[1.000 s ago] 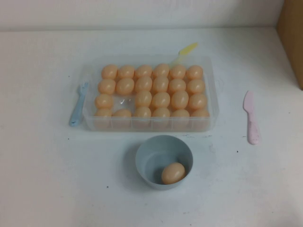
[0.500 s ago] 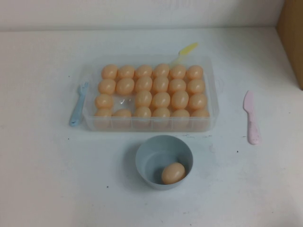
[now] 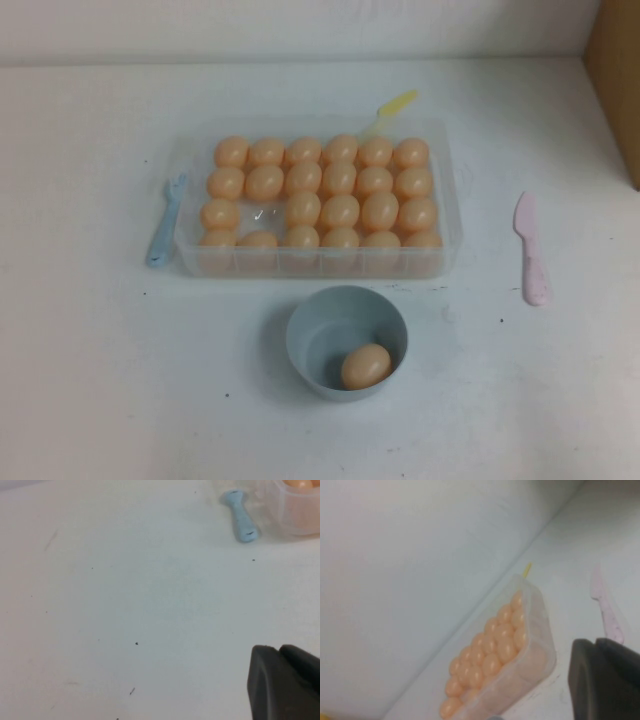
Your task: Take an egg out of the egg box
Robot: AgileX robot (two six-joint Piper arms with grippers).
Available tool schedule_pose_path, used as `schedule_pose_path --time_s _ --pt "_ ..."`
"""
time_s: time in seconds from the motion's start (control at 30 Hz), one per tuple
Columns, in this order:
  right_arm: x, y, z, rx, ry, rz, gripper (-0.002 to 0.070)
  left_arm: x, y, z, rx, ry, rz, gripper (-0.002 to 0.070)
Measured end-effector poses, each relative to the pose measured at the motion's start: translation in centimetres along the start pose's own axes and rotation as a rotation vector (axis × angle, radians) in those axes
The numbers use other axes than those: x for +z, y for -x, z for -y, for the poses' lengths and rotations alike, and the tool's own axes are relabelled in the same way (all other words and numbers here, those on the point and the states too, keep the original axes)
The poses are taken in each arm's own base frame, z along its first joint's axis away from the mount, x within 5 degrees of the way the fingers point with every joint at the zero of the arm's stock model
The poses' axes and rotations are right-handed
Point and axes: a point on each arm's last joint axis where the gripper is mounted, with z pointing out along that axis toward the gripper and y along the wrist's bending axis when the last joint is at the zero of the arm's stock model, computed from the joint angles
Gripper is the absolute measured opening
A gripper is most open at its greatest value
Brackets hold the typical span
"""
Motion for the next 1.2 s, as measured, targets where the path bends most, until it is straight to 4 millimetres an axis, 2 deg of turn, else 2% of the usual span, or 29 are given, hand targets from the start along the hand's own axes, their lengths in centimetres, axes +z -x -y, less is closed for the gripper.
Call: schedule_pose_path --time_s 0.23,0.5,0.63,0.7,0.9,1.2 --pt "0.0 -0.3 -0.1 0.047 0.007 -0.033 -0.0020 0.0 0.0 0.0 0.000 0.000 0.000 -0.0003" --pt "0.0 -0.4 -0.1 -0.076 0.013 -0.042 -0.0020 0.0 0.0 0.0 0.000 0.000 0.000 -0.0003" --pt "-0.2 0.5 -2.7 -0.271 0.055 -0.105 -0.0020 0.0 0.0 0.0 0.000 0.000 0.000 -0.0003" --pt "-0.1 1.5 -4.9 -0.438 0.064 -0.172 -0.0020 0.0 0.0 0.0 0.000 0.000 0.000 -0.0003" --pt "2.4 4.7 -9.9 -0.773 -0.014 -0.439 -0.0020 0.0 0.0 0.0 0.000 0.000 0.000 -0.0003" --pt "9.4 8.2 -13.6 -0.996 -0.062 -0.827 -0.0020 0.0 0.0 0.0 0.000 0.000 0.000 -0.0003"
